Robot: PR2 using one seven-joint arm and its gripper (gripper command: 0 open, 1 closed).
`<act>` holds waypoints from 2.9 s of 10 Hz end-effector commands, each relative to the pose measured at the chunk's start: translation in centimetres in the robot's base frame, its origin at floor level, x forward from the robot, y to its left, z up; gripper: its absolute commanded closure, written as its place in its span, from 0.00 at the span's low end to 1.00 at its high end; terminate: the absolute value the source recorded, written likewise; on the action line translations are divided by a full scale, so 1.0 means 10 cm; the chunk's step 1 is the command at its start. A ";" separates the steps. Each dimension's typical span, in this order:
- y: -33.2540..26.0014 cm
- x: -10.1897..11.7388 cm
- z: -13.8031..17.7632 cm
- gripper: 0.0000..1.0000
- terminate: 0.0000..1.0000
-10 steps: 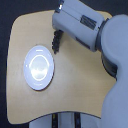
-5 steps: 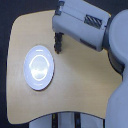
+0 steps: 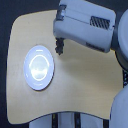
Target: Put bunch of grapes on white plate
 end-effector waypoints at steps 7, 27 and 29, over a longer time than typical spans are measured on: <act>0.75 -0.72 0.19 1.00 0.00; 1.61 -0.91 -0.17 1.00 0.00; 1.60 -0.88 -0.18 1.00 0.00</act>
